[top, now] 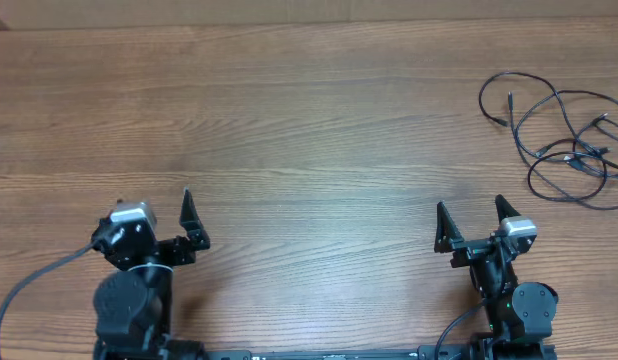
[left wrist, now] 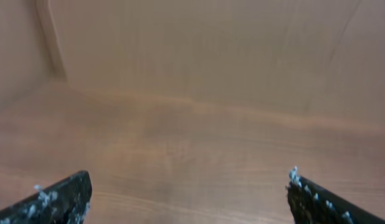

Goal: Untangle cables

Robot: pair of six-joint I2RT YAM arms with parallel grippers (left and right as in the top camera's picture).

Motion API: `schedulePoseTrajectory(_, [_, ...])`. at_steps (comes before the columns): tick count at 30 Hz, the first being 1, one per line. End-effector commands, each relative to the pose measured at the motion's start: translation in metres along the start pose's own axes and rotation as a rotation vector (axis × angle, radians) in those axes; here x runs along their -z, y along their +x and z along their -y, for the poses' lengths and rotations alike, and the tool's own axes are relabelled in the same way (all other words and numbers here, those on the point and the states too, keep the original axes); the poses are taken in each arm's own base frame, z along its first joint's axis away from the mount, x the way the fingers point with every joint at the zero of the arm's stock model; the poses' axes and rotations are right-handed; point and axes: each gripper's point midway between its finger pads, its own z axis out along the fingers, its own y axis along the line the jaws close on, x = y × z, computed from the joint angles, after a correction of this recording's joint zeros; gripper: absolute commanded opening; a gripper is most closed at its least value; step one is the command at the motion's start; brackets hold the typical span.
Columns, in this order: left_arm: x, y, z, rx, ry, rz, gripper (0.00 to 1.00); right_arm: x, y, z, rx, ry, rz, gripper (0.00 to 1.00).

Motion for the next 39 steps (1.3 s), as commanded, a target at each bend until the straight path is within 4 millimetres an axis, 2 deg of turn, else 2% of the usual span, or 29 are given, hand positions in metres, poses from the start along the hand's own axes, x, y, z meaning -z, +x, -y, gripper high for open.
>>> schedulePoseTrajectory(1, [-0.002,0.004,0.000,-0.083,0.022,0.101,1.00,0.000,0.002,-0.002,0.005,-0.010,0.004,1.00])
schedulePoseTrajectory(5, [-0.002,0.002,-0.002,-0.082,0.020,0.234,1.00,0.000,0.002,-0.002,0.005,-0.010,0.004,1.00])
schedulePoseTrajectory(14, [0.003,0.011,-0.002,-0.094,0.033,0.419,1.00,0.000,0.002,-0.002,0.005,-0.010,0.003,1.00])
schedulePoseTrajectory(21, [0.002,0.015,0.007,-0.210,0.063,0.431,1.00,0.000,0.002,-0.002,0.005,-0.010,0.003,1.00])
schedulePoseTrajectory(23, [-0.001,0.022,0.010,-0.262,0.073,0.403,1.00,0.000,0.002,-0.002,0.005,-0.010,0.003,1.00])
schedulePoseTrajectory(32, [-0.017,0.099,0.023,-0.322,0.204,0.097,1.00,0.000,0.002,-0.002,0.005,-0.010,0.003,1.00])
schedulePoseTrajectory(39, [-0.017,0.102,0.022,-0.257,0.206,0.078,1.00,0.000,0.002,-0.002,0.005,-0.010,0.003,1.00])
